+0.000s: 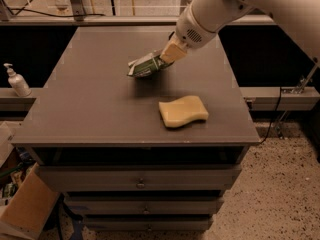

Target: Move green jalapeno chip bag near sponge

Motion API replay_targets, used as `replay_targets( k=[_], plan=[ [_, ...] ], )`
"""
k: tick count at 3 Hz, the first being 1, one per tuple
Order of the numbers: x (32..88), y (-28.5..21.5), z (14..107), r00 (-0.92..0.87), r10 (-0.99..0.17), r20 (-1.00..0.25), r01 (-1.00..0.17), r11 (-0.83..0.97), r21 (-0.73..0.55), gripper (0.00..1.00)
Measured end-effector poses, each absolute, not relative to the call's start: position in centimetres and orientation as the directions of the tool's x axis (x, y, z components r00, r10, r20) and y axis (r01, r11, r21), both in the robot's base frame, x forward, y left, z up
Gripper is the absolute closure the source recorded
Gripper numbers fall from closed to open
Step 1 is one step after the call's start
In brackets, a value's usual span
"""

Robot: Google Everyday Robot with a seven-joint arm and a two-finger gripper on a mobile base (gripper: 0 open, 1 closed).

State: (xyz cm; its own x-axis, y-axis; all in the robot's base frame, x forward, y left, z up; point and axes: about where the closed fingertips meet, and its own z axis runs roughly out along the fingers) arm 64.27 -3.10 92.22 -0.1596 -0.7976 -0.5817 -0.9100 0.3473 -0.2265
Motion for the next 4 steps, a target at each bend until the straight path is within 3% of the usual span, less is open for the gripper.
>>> replay_targets(
  k=[4],
  plan=[
    [59.4, -14.3, 88.2, -0.321, -0.812, -0.487, -0.879, 0.447, -0.168, 1.0]
  ],
)
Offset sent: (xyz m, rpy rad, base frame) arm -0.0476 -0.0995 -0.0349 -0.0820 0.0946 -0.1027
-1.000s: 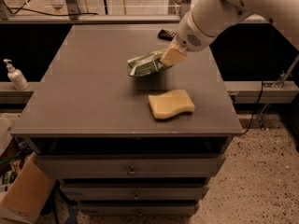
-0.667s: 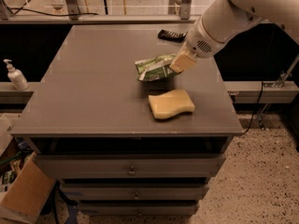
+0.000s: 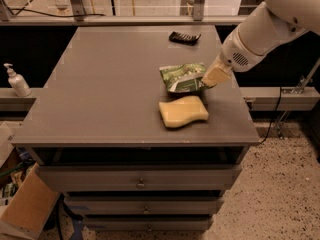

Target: Move green jalapeno chip bag near sponge

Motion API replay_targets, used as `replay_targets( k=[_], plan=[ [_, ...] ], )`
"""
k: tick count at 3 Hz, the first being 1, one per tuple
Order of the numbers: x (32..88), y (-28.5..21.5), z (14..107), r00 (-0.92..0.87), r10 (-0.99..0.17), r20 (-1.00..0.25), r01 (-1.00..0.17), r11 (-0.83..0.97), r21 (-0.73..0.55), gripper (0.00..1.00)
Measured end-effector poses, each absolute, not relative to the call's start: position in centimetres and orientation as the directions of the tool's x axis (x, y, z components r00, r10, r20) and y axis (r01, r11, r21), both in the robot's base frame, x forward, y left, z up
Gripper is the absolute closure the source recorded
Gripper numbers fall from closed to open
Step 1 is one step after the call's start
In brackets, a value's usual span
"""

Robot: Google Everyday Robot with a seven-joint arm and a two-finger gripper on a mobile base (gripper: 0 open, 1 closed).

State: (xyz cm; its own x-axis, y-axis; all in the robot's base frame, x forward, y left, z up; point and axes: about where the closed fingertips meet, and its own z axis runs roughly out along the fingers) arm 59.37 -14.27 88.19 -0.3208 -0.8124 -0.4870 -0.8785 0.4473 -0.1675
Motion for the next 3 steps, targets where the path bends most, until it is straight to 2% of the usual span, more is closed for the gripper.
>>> replay_targets(
  k=[1, 2, 3],
  plan=[
    [58.5, -15.9, 87.6, -0.351, -0.808, -0.473, -0.869, 0.469, -0.157, 1.0],
    [58.0, -16.1, 87.0, -0.357, -0.81, -0.465, -0.871, 0.469, -0.148, 0.82],
    [57.6, -15.9, 86.4, -0.362, -0.81, -0.461, -0.874, 0.468, -0.135, 0.59]
  ],
)
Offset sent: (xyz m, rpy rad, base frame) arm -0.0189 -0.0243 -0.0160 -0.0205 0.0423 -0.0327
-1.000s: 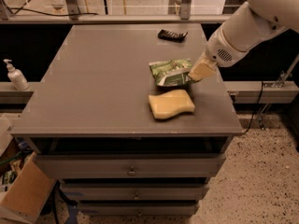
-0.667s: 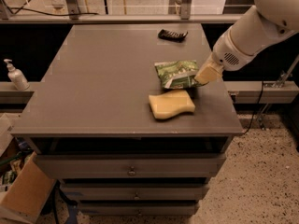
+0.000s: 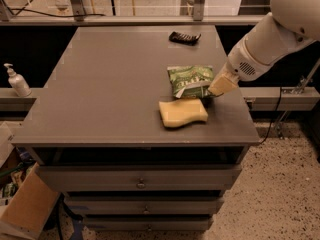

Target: Move green jalapeno chip bag near sponge

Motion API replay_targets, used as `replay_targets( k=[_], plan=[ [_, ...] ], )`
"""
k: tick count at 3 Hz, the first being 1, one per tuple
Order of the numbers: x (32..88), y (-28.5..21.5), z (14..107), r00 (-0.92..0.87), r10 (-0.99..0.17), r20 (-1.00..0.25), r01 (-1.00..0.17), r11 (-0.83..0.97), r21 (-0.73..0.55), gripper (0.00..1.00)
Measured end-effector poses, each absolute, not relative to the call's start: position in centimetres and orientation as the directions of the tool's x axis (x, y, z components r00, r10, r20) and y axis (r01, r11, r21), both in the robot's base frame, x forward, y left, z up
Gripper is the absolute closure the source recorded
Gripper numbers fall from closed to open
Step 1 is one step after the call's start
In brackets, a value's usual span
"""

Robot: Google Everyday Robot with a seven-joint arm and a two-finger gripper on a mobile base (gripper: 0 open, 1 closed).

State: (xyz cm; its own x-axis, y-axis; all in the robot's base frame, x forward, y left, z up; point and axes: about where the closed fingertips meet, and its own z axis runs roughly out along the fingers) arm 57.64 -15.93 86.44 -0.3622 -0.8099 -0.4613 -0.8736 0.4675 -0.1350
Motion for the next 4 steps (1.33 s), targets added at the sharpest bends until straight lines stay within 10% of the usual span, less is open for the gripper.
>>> replay_targets(
  k=[2, 4],
  plan=[
    [57.26, -15.57, 85.94, -0.363, -0.81, -0.46, -0.878, 0.463, -0.122, 0.12],
    [57.18, -15.53, 85.89, -0.362, -0.811, -0.459, -0.879, 0.461, -0.12, 0.0]
  ],
)
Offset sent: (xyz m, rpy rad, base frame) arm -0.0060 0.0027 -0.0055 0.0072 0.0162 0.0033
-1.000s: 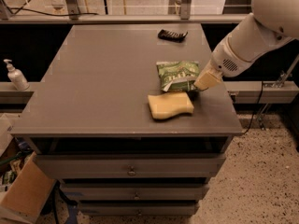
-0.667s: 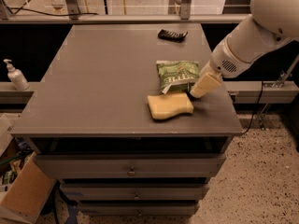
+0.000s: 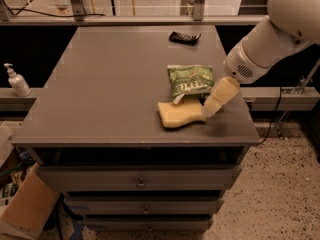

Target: Move green jalapeno chip bag near sponge

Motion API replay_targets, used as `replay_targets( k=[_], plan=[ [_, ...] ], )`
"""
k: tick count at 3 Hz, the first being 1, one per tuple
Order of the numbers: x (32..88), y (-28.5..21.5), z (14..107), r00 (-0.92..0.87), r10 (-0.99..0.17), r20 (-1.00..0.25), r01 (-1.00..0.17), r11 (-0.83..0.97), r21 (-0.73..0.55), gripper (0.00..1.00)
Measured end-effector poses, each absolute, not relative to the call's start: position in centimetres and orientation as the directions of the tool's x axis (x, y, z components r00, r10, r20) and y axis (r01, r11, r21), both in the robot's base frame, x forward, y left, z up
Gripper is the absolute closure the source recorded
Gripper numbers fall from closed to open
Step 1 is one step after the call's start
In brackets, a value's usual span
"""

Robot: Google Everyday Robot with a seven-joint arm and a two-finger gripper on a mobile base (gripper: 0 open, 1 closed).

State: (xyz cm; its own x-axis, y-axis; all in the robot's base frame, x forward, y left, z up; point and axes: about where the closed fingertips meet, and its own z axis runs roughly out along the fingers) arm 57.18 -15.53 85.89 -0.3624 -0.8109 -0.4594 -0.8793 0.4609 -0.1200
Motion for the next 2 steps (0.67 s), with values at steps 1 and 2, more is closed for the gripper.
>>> replay_targets(
  k=[1, 2],
  plan=[
    [54.81, -18.06, 87.43, -0.306, -0.823, -0.478, -0.891, 0.425, -0.161, 0.0],
    [54.81, -18.05, 87.43, -0.306, -0.823, -0.478, -0.891, 0.425, -0.161, 0.0]
  ],
)
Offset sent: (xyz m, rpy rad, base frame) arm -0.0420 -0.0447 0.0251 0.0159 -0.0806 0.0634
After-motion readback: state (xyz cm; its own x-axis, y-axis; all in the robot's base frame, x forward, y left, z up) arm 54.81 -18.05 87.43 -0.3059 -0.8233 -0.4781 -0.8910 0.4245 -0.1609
